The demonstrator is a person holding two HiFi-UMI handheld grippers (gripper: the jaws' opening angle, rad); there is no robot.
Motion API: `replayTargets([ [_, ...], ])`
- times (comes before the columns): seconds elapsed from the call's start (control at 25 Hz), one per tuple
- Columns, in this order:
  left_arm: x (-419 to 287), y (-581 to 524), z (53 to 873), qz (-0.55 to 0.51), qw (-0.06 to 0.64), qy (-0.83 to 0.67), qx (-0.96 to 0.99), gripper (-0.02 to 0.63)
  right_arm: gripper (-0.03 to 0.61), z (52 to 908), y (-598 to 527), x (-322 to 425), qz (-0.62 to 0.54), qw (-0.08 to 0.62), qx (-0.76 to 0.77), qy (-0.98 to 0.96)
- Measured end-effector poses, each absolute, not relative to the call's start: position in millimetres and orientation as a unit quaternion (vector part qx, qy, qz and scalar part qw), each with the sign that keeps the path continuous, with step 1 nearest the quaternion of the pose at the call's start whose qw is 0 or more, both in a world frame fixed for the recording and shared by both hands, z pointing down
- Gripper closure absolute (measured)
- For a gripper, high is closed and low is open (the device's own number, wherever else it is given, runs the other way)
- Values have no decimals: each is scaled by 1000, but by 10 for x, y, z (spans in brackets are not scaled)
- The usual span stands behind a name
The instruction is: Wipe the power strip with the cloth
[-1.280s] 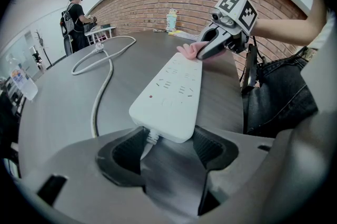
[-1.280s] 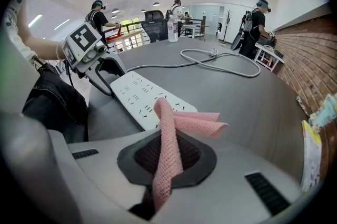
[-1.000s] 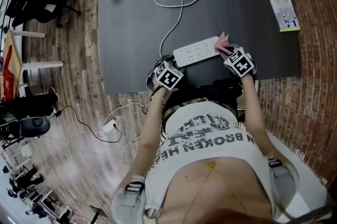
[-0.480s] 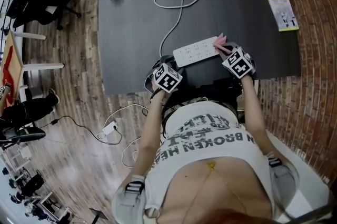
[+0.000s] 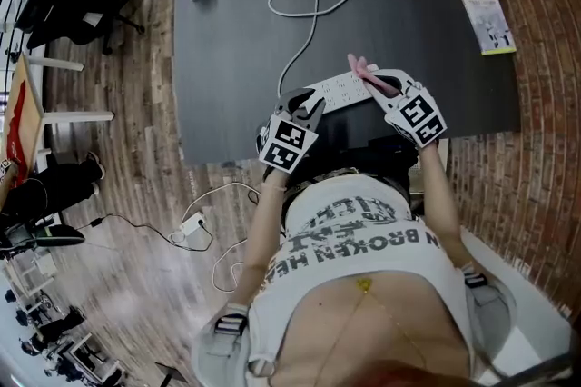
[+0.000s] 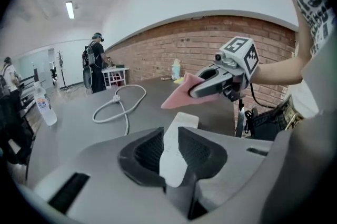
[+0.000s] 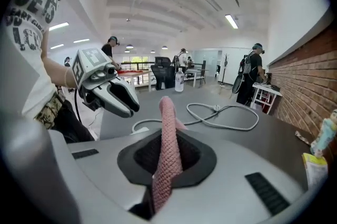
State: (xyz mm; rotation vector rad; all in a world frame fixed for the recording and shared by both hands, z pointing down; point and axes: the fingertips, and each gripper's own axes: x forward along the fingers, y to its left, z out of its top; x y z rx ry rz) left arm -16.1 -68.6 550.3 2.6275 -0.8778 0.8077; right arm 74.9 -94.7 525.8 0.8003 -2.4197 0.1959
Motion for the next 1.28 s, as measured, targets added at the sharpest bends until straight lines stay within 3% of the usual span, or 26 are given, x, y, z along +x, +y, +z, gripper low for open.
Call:
replayTargets([
  [0.08,-115,-712,5286,252,123,-309,909,573,561,5096,-938,667,74,254,302,-916],
  [0.24,-24,-747,4977,193,131,-317,919,604,561,4810,-933,566,70,201,306,-928],
  [0.84,100,-774,3923,49,87,-329,939,606,561,3803,-813,432,54,43,302,-951],
  [1.28,106,-631,3523,15,64,-326,943,606,563,3479,-675,343,43,16,286,-957],
])
